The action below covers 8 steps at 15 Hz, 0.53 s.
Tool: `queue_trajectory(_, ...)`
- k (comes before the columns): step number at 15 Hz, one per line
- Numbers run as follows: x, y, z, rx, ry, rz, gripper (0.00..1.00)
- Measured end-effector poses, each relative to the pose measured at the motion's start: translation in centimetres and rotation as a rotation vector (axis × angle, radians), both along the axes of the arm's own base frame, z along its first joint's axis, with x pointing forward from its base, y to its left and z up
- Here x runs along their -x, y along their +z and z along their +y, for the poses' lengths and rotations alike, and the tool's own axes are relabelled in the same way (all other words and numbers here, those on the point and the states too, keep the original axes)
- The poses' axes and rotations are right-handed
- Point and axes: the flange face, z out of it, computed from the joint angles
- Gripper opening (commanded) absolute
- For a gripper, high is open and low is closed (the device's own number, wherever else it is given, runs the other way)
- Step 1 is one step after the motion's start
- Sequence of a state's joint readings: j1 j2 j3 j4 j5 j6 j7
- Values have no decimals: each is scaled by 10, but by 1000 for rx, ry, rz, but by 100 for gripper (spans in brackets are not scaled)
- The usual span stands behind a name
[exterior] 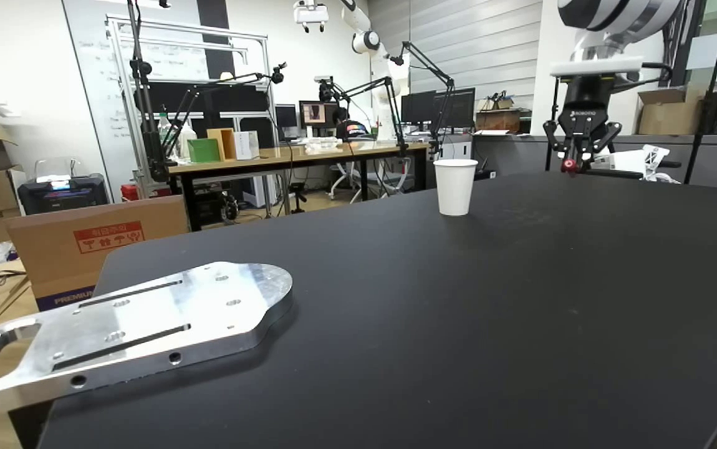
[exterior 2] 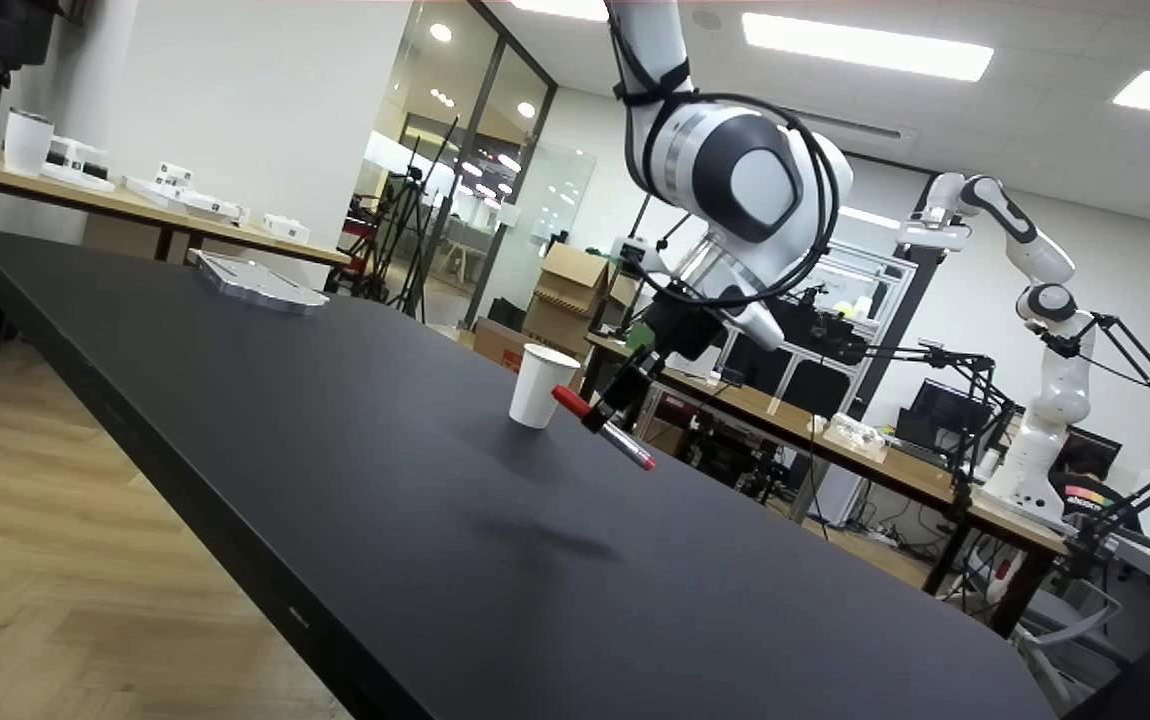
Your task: Pick up the pen from the table and put it in the white cup. Pick up the pen from the white cup and put it on the table. Pick up the pen from the table and put it in the white cup.
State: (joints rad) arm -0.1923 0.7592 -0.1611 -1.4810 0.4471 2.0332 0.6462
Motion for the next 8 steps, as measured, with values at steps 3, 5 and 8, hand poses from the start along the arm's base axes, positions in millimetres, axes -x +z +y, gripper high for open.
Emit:
queue_trajectory(3,-16,29,12,-99,-52,-42,5)
queue_trajectory(5,-25,45,19,-164,-96,-54,5)
queue_trajectory(8,-40,71,30,-245,-151,-82,5)
